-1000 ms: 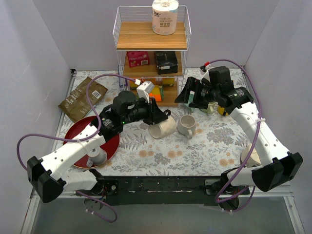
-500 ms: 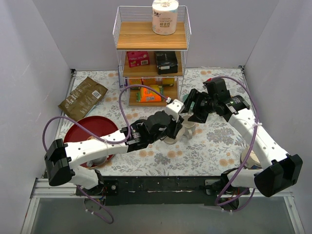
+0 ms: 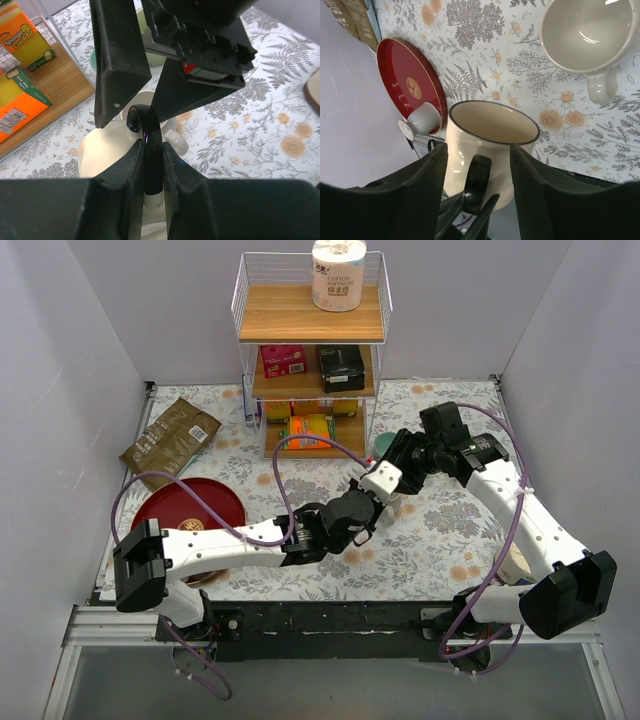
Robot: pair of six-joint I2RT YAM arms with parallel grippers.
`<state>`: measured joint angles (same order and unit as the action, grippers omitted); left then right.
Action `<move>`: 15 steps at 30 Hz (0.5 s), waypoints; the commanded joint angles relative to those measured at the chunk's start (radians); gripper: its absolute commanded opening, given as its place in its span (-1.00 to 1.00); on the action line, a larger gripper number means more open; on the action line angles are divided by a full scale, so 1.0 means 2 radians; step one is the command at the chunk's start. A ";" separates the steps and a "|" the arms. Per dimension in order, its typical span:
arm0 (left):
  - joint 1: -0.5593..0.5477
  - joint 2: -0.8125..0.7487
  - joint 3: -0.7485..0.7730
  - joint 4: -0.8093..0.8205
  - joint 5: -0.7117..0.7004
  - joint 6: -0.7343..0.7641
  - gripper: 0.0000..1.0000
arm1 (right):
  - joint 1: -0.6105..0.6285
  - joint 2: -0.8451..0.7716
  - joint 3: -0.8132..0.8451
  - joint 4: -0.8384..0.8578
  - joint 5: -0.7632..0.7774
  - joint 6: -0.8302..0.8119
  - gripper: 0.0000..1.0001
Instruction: Turn the mug right side up
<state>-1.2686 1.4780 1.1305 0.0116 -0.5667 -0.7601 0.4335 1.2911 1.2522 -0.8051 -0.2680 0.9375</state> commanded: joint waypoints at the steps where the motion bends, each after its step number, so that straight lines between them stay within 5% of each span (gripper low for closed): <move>1: -0.009 0.002 0.028 0.053 -0.062 0.039 -1.00 | 0.004 -0.004 0.005 -0.010 -0.014 0.012 0.16; 12: -0.015 0.049 0.059 0.056 -0.099 0.055 -1.00 | 0.004 0.001 0.004 -0.014 -0.006 0.004 -0.17; 15: -0.015 0.059 0.067 0.055 -0.102 0.056 -1.00 | 0.004 0.002 0.001 -0.013 -0.006 0.003 -0.52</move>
<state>-1.2919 1.6054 1.1950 0.0521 -0.7105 -0.6758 0.4385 1.2915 1.2522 -0.8173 -0.2764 0.9417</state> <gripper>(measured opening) 0.149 0.330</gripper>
